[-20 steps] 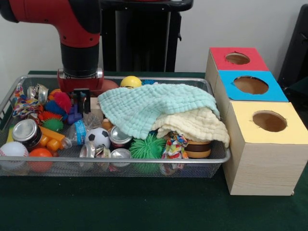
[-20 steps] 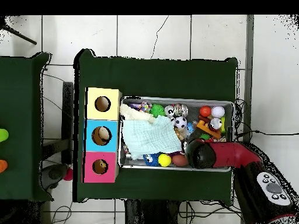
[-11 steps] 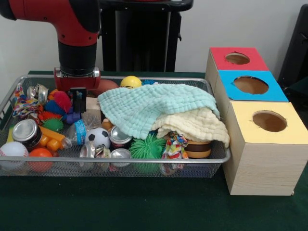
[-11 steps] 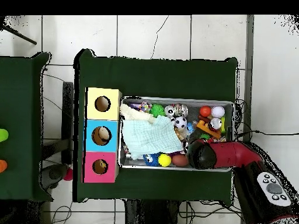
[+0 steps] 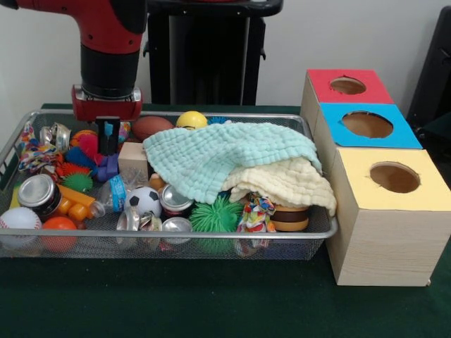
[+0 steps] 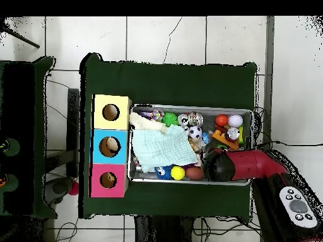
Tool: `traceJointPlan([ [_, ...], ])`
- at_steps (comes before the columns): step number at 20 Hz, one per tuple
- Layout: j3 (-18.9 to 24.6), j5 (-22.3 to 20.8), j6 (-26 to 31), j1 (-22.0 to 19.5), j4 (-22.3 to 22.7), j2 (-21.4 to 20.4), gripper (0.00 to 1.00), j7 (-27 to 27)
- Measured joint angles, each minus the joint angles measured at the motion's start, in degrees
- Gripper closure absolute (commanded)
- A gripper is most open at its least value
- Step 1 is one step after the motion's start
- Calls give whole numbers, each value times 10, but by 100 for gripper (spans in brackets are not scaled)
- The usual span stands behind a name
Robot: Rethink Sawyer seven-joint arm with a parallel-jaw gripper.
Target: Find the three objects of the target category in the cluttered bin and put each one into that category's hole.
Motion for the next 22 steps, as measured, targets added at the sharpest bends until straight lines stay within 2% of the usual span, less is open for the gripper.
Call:
traceJointPlan([
  [8, 0, -19, 3, 5, -3, -12, 100, 0],
  [13, 0, -45, 3, 7, -5, -14, 100, 0],
  [14, 0, -62, 3, 8, -5, -14, 0, 0],
  [18, -1, -77, 2, 10, -7, -14, 0, 0],
  [22, -8, -114, -6, 20, -15, -9, 0, 0],
])
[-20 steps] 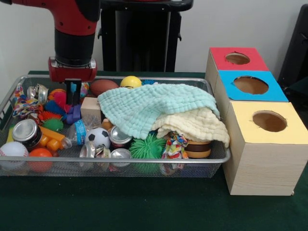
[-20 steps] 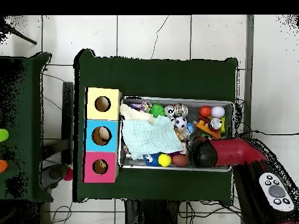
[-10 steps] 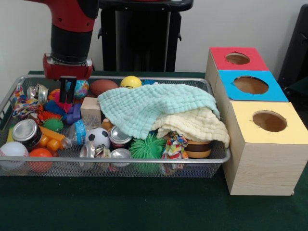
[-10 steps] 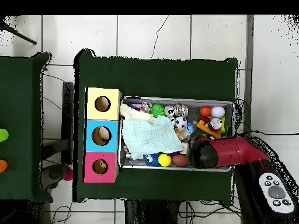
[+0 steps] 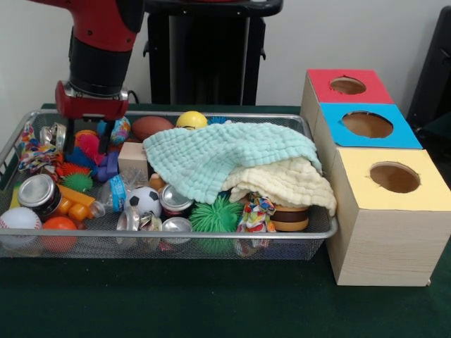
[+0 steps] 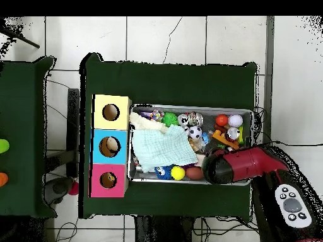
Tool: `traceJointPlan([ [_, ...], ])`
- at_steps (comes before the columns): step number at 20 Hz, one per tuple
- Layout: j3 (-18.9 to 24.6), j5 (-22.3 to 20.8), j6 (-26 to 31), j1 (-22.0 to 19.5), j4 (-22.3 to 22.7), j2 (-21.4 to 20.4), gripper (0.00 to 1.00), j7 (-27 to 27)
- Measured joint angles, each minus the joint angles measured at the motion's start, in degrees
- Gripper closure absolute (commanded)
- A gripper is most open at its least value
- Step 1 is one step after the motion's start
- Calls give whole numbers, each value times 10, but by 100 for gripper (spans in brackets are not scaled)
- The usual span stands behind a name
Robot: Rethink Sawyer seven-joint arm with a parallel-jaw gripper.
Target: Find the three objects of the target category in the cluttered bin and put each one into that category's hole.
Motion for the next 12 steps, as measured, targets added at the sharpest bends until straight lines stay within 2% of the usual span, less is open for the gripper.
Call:
traceJointPlan([
  [12, -39, -69, -25, 44, -28, 5, 0, 0],
])
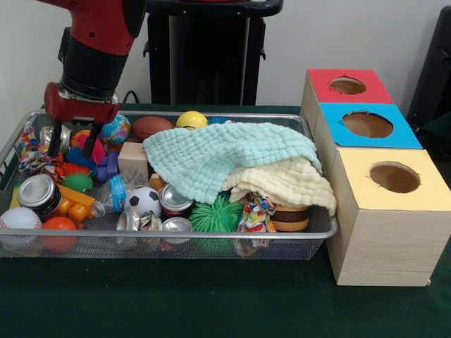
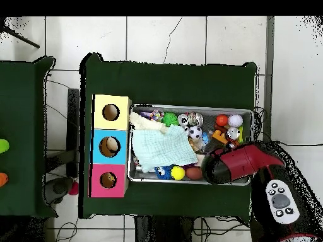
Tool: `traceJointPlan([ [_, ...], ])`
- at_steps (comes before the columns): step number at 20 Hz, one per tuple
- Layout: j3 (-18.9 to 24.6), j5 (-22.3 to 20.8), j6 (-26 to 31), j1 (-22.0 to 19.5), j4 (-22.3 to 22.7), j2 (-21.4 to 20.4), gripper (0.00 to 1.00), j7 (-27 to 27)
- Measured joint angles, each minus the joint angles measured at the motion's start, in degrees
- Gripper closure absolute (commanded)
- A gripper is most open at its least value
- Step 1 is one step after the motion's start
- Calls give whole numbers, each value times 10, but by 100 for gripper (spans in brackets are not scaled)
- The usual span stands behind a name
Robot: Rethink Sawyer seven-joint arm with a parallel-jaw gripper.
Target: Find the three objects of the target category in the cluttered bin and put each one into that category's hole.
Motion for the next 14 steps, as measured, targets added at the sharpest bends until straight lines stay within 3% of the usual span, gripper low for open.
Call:
traceJointPlan([
  [6, -29, -29, -16, 23, -18, 13, 0, 0],
  [14, -73, -29, -29, 35, -35, 49, 0, 0],
])
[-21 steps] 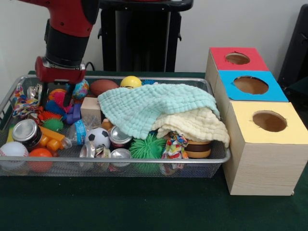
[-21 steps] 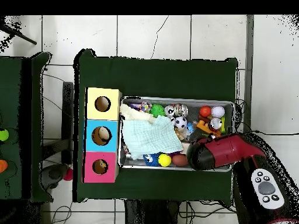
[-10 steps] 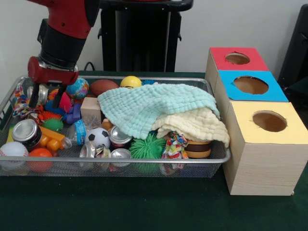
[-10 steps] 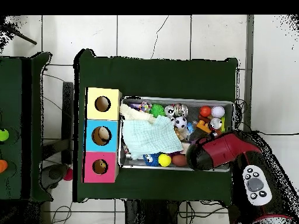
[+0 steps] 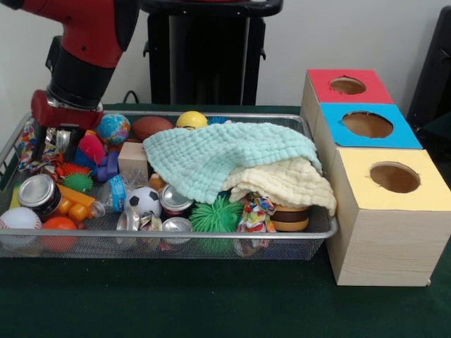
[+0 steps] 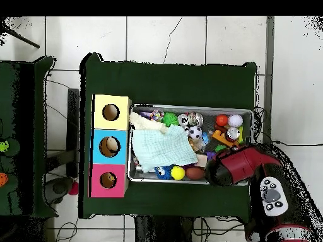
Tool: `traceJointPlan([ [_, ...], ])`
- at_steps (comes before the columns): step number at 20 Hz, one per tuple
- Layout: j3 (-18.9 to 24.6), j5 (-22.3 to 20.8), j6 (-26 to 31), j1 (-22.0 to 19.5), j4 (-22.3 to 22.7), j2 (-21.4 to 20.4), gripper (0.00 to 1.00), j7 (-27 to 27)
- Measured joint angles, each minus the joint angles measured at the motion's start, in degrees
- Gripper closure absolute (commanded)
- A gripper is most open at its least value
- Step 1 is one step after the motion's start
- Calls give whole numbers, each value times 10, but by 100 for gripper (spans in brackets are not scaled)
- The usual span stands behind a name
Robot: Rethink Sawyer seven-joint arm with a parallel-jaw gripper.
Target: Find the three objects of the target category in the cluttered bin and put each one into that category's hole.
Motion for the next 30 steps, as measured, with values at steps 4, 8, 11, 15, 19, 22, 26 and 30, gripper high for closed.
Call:
traceJointPlan([
  [4, -19, 0, -10, 4, 0, 14, 0, 0],
  [8, -35, 0, -19, 7, 0, 26, 0, 0],
  [11, -45, 3, -19, 7, 0, 31, 0, 0],
  [15, -51, 15, -19, 7, 0, 31, 0, 0],
  [19, -53, 31, -19, 6, -1, 35, 0, 0],
  [22, -55, 38, -20, 5, -1, 38, 0, 0],
  [26, -55, 53, -30, -4, -3, 44, 0, 0],
  [30, -54, 72, -75, -31, -3, 51, 0, 0],
])
